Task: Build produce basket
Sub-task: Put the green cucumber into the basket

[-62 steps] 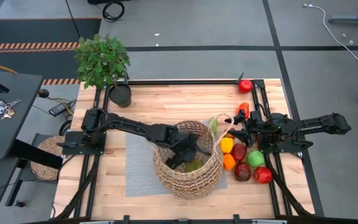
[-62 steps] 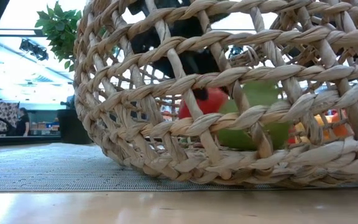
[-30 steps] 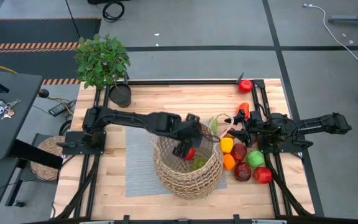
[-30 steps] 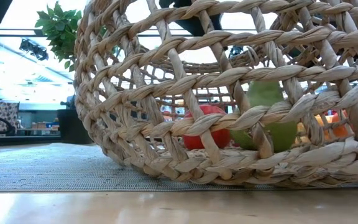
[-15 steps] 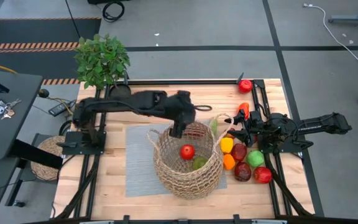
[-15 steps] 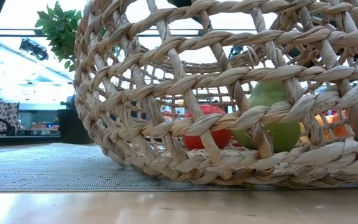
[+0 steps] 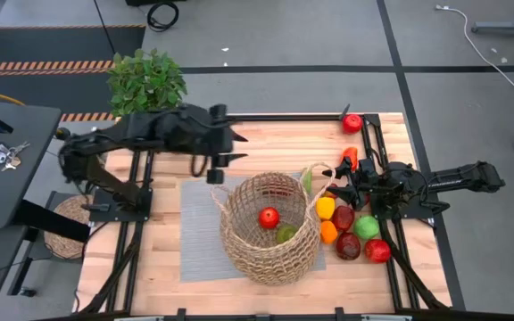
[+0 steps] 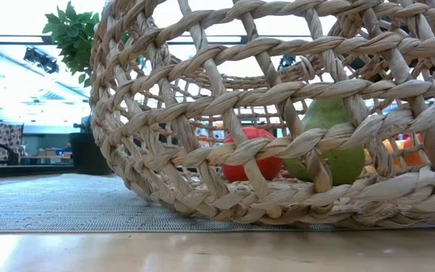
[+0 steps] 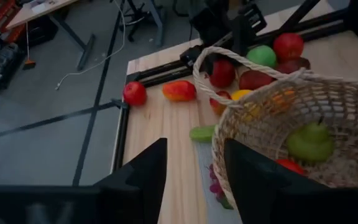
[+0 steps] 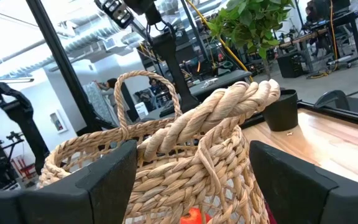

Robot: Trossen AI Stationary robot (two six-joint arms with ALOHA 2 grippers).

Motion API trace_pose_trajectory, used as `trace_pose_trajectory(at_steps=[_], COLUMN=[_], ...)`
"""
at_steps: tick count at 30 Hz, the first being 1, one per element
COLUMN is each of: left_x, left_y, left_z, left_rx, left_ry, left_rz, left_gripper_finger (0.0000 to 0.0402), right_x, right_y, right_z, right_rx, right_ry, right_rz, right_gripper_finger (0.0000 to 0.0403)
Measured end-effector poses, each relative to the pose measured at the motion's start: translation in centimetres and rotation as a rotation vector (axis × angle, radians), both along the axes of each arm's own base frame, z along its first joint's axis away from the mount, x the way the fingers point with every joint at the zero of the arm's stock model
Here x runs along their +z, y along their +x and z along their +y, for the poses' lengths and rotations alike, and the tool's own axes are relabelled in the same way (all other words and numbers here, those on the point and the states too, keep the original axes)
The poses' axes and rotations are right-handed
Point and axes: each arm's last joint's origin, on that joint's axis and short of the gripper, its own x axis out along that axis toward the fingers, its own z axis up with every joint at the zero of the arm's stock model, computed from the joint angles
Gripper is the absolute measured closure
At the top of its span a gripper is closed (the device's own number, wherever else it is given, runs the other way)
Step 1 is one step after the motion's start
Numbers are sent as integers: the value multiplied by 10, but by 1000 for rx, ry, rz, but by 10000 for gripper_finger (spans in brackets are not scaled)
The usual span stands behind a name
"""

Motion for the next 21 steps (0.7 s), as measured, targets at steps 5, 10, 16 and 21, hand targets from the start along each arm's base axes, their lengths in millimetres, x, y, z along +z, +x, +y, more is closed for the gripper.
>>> trace_pose_trajectory(at_steps=[5, 10, 16, 21], left_x=[-21, -37, -62, -83], left_y=[-24, -47, -67, -78], left_z=[-1, -1, -1, -1], left_rx=[24, 39, 62, 82], left_ry=[-44, -77, -136, -185], left_rz=[-56, -181, -269, -299], left_gripper_finger=[241, 241, 241, 241], right_x=[0, 0, 0, 0], right_y=[0, 0, 0, 0], right_z=[0, 0, 0, 0], right_rx=[0, 0, 0, 0], right_ry=[0, 0, 0, 0], right_rz=[0, 0, 0, 0], right_gripper_finger=[90, 90, 90, 90])
